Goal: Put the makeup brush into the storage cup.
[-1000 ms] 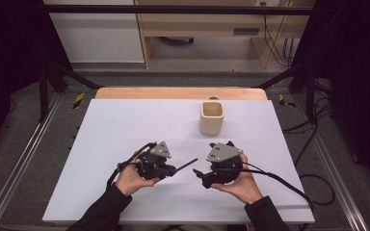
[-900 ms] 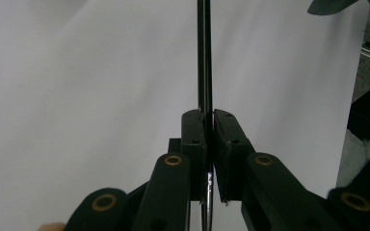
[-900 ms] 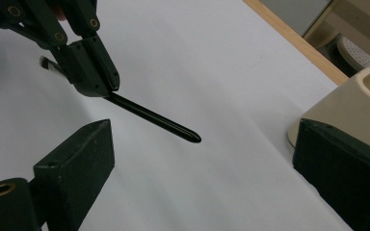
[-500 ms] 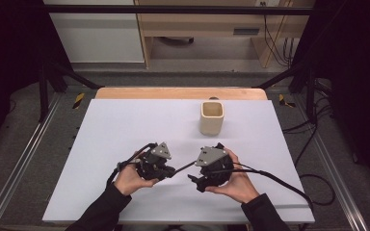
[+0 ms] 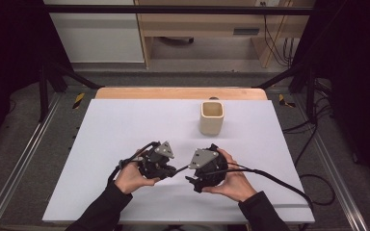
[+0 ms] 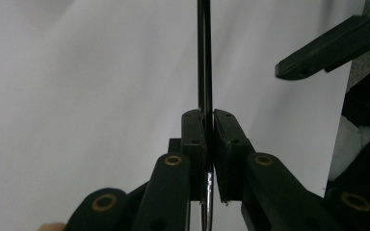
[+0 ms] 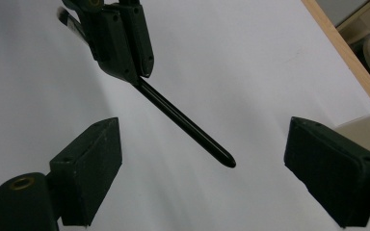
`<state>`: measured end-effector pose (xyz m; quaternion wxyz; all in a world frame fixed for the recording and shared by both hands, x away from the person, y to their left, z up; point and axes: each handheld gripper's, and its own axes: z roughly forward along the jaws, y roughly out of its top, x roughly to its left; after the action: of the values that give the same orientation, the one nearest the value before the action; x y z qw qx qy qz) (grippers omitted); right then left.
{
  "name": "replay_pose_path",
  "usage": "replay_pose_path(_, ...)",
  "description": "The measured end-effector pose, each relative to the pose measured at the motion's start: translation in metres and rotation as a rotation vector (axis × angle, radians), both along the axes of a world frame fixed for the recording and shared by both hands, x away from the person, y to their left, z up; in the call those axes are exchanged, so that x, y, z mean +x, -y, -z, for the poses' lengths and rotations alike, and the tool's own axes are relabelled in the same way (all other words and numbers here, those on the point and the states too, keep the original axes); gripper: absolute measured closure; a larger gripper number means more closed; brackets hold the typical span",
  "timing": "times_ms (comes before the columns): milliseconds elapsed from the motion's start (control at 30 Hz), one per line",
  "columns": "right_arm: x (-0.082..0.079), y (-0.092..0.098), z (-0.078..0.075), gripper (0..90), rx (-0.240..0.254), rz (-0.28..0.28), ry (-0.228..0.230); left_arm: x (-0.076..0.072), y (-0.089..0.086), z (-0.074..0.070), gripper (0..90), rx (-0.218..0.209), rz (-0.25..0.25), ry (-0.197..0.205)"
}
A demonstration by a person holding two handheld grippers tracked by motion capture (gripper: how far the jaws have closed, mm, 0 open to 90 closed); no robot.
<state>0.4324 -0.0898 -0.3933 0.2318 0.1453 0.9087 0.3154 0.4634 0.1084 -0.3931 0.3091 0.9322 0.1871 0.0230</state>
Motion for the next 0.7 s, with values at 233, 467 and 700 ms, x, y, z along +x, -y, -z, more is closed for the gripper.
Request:
replay_pose_path(233, -0.001, -0.001, 0.001, 19.4, -0.039, -0.025, 0.022, -0.001, 0.006, -0.001, 84.1, 0.012, 0.017, -0.008)
replay_pose_path(467, -0.001, -0.006, 0.008, 26.9, -0.089, -0.067, 0.029, 0.000, 0.007, -0.001, 84.1, 0.020, 0.016, -0.021)
replay_pose_path(700, 0.000, -0.010, 0.010, 35.1, -0.111, -0.100, 0.039, -0.001, 0.011, -0.009, 84.1, 0.009, 0.020, -0.013)
